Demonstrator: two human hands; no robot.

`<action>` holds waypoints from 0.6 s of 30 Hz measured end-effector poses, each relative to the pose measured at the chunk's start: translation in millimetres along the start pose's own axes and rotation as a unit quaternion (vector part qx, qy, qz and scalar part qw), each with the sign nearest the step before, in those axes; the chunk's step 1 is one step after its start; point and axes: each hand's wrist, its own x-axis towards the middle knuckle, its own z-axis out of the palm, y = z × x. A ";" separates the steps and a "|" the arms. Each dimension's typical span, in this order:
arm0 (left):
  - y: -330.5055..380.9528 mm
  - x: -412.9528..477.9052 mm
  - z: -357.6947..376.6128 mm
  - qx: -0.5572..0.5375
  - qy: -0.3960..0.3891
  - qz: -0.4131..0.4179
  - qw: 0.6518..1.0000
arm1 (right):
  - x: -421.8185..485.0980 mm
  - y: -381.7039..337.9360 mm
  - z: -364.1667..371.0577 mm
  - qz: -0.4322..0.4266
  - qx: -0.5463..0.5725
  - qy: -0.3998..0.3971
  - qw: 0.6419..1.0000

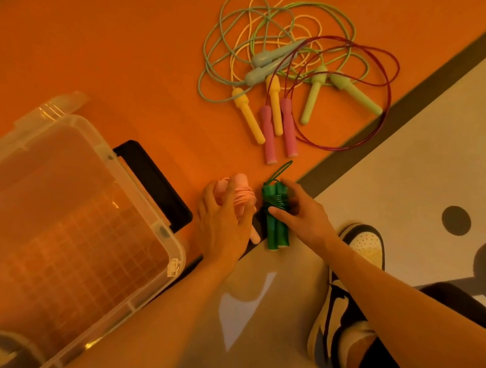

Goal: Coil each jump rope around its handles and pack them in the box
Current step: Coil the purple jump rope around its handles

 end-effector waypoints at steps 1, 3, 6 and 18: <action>1.3 -0.6 -1.5 -0.004 0.002 -0.008 1.000 | -1.0 -1.9 -1.8 0.000 -0.012 -0.006 1.000; 4.1 -1.9 -4.9 -0.008 0.004 -0.017 1.000 | -3.3 -6.6 -5.7 -0.003 -0.037 -0.007 0.999; 9.6 -5.5 -13.3 -0.006 -0.001 -0.009 1.000 | -9.0 -16.8 -13.8 0.006 -0.046 0.005 0.999; 72.4 -7.9 -101.9 -0.058 0.045 0.029 0.997 | -34.5 -94.3 -91.2 -0.045 -0.065 0.061 0.995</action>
